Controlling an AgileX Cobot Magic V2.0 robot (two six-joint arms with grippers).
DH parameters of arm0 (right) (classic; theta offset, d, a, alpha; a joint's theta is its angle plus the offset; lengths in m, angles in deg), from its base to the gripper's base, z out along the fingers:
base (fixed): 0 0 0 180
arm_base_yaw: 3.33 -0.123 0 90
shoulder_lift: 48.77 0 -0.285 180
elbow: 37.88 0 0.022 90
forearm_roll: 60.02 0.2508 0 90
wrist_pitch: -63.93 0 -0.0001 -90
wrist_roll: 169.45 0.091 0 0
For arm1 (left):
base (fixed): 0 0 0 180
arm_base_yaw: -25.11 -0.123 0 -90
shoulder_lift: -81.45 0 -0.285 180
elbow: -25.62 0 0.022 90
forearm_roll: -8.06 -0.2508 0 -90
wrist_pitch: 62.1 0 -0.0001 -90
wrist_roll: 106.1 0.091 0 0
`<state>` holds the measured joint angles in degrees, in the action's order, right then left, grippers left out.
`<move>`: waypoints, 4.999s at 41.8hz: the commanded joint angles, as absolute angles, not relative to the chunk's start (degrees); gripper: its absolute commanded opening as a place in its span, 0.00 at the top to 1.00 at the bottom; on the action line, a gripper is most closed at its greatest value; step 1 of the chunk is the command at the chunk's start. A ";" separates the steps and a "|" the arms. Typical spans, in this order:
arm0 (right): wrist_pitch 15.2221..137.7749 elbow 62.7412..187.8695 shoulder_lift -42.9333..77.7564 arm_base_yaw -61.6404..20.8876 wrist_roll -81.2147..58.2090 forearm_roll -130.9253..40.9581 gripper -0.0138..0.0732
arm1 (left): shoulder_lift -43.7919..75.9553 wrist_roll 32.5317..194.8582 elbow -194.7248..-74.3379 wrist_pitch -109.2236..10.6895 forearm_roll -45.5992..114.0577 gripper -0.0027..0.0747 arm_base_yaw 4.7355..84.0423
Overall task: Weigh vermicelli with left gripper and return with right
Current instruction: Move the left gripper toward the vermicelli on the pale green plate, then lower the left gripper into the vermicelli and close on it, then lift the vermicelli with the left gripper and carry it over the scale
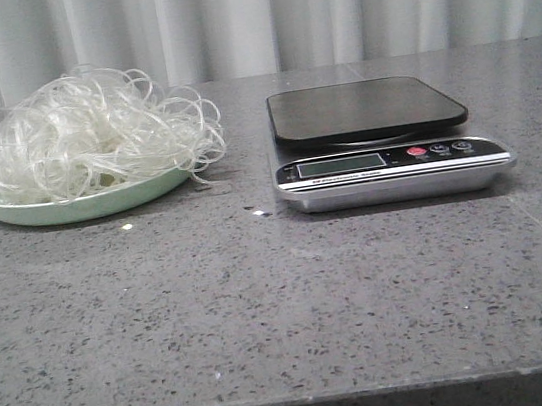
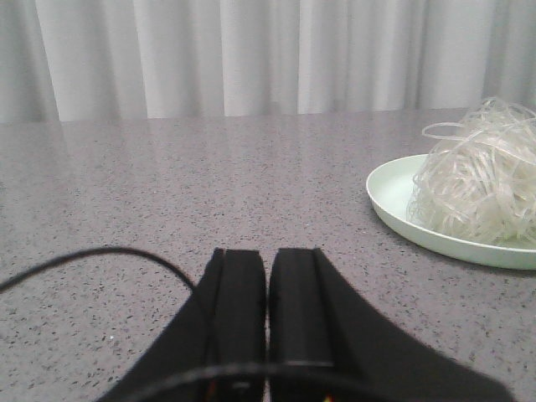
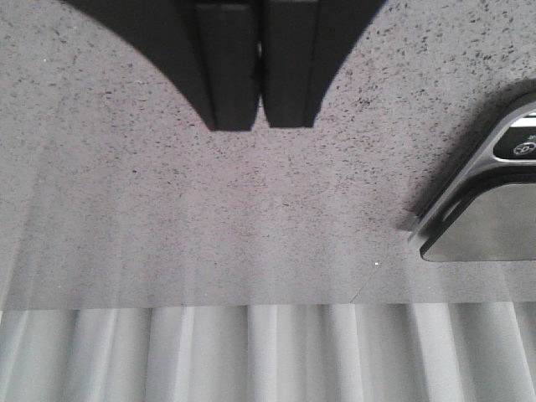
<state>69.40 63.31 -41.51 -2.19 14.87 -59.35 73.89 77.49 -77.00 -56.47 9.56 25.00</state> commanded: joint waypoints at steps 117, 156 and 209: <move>65.53 63.77 -42.52 -1.82 14.86 -60.02 0.67 | -8.40 77.11 -151.33 -20.46 10.29 0.09 49.14; 65.53 63.77 -42.52 -1.82 14.86 -60.02 0.67 | -18.84 77.11 -152.11 -13.54 9.60 0.77 49.14; 65.53 63.77 -42.52 -1.82 14.86 -60.02 0.67 | -29.46 77.11 -188.01 -9.77 12.04 0.79 67.94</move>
